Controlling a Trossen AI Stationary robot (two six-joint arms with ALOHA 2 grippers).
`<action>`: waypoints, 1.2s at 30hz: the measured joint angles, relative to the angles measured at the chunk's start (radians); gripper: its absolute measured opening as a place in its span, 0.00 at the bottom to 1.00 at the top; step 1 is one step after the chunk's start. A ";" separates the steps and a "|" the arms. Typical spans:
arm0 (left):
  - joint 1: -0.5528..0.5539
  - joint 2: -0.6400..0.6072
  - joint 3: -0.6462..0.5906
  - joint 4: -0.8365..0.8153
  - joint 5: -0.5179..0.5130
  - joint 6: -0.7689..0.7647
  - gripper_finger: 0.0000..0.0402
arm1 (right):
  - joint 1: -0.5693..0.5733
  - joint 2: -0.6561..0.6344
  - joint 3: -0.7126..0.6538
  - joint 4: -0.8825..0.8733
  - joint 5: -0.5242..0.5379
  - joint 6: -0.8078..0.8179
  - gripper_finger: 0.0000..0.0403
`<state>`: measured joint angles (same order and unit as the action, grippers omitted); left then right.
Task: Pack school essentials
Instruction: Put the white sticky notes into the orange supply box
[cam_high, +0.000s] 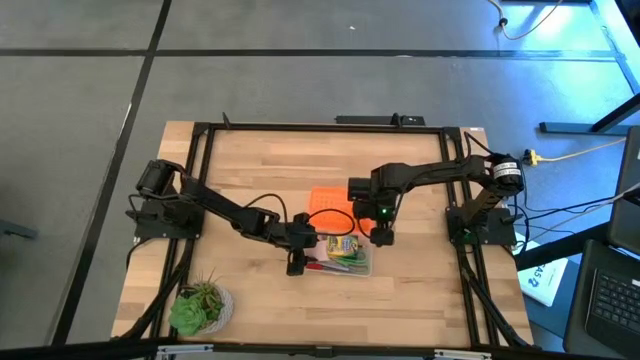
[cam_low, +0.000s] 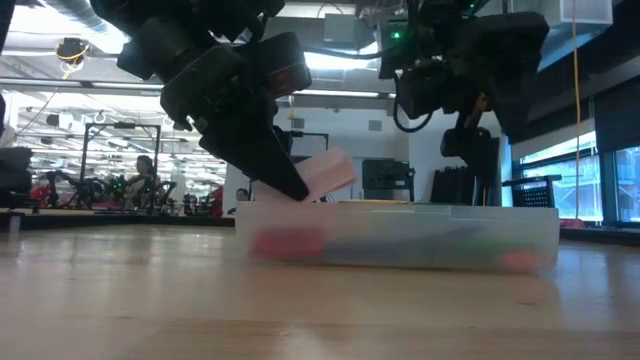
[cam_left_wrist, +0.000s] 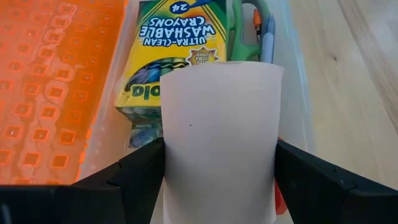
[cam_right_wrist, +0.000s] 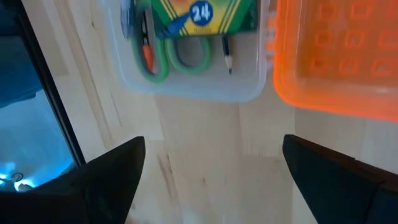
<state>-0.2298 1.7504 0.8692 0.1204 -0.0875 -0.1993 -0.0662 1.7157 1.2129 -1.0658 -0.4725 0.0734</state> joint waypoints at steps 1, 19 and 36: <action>0.000 0.000 0.000 0.000 0.000 0.000 0.68 | 0.000 0.000 0.000 0.010 0.000 0.000 0.95; 0.000 0.000 0.000 0.000 0.000 -0.001 0.68 | 0.000 0.000 0.001 0.164 0.000 0.000 0.95; 0.000 0.000 0.000 -0.006 0.000 0.000 0.87 | 0.000 0.000 0.001 0.213 0.000 0.002 0.95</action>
<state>-0.2295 1.7508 0.8692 0.1145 -0.0879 -0.1992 -0.0661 1.7157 1.2137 -0.8526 -0.4721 0.0750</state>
